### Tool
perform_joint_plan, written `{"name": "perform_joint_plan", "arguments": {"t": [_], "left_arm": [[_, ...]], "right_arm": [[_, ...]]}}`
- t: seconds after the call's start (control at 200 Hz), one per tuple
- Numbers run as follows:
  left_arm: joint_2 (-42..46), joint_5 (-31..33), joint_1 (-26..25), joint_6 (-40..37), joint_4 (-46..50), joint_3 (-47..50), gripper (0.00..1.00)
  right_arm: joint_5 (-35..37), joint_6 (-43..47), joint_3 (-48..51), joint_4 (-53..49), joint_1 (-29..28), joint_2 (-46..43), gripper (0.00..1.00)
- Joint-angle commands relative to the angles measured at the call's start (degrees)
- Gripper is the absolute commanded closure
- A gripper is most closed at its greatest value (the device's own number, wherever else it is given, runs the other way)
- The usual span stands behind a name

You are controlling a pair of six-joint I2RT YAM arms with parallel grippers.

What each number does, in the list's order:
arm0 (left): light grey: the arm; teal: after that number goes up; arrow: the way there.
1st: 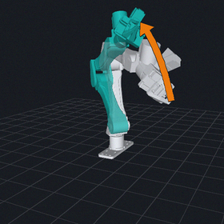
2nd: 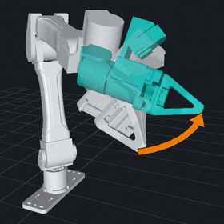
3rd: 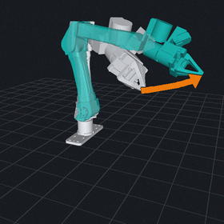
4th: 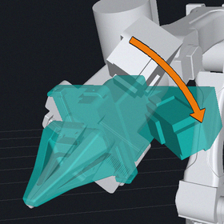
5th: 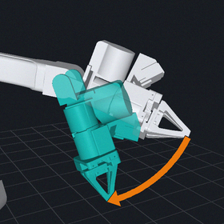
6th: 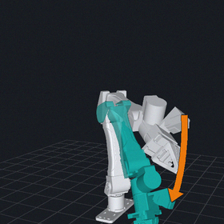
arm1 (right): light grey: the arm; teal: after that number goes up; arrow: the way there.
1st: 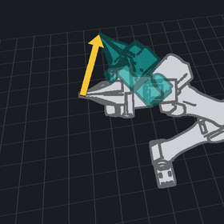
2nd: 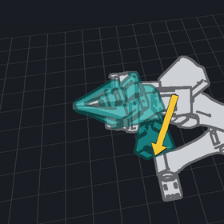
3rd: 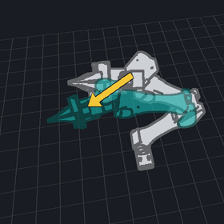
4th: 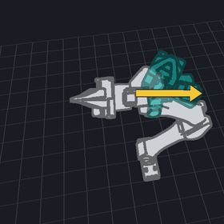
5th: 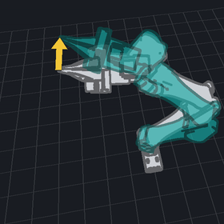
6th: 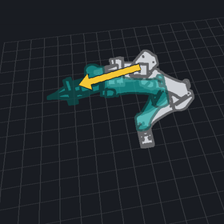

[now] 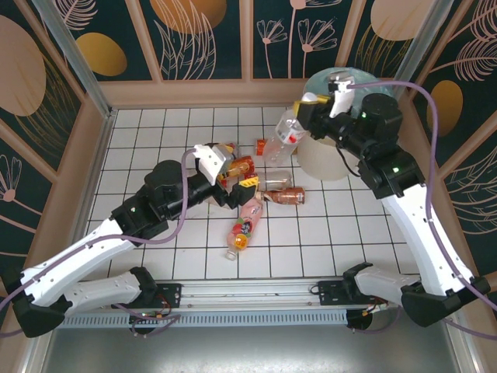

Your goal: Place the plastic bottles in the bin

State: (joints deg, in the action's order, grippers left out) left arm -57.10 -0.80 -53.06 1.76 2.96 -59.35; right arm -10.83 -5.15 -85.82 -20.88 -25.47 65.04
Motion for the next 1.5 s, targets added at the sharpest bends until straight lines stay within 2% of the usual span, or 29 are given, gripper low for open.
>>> {"name": "perform_joint_plan", "arguments": {"t": [0.0, 0.225, 0.28, 0.385, 0.51, 0.726, 0.856, 0.991, 1.106, 1.226, 1.406, 1.496], "left_arm": [[0.9, 4.1, -0.3, 0.4, -3.2, 1.2, 0.01], [0.6, 2.5, -0.2, 5.2, -5.0, 3.3, 0.01], [0.6, 2.7, -0.3, 5.9, -5.7, 3.3, 0.01], [0.6, 3.2, -0.2, 7.1, -7.0, 5.6, 0.01], [0.7, 4.5, -0.2, 7.8, -7.5, 6.4, 0.01], [1.0, 6.2, -0.2, 8.2, -6.7, 7.6, 0.01], [0.7, 7.4, -0.3, 7.5, -6.1, 7.9, 0.01], [-0.7, 9.5, -0.2, 8.1, -5.3, 5.9, 0.01], [-0.5, 10.4, -0.2, 10.0, -6.2, 7.0, 0.01], [0.5, 10.8, -0.2, 11.1, -6.1, 8.7, 0.01], [2.5, 14.7, -0.2, 11.4, -5.1, 10.0, 0.01], [3.6, 16.4, -0.2, 11.4, -5.7, 11.1, 0.01]], "right_arm": [[10.4, 2.9, -3.7, 1.6, 2.6, -2.3, 0.96], [9.8, 3.3, -13.5, 1.4, 9.8, 0.3, 0.96], [11.4, 4.1, -15.5, 1.8, 11.1, 1.4, 0.97], [19.0, 6.7, -17.6, 3.2, 12.5, 3.3, 0.98], [26.5, 10.6, -14.7, 7.0, 13.3, 4.4, 0.97], [31.0, 13.8, -7.3, 9.1, 13.8, 5.1, 0.97], [30.5, 14.3, -3.3, 10.2, 14.9, 6.4, 0.97], [30.0, 13.5, -3.6, 8.4, 16.9, 10.1, 0.97], [25.2, 10.9, -1.9, 7.9, 20.1, 12.0, 0.97], [24.3, 10.6, 0.8, 8.8, 21.7, 13.5, 0.97], [22.7, 9.6, 3.3, 8.4, 23.8, 17.2, 0.93], [19.3, 8.0, 5.5, 10.2, 25.0, 18.2, 0.92]]}}
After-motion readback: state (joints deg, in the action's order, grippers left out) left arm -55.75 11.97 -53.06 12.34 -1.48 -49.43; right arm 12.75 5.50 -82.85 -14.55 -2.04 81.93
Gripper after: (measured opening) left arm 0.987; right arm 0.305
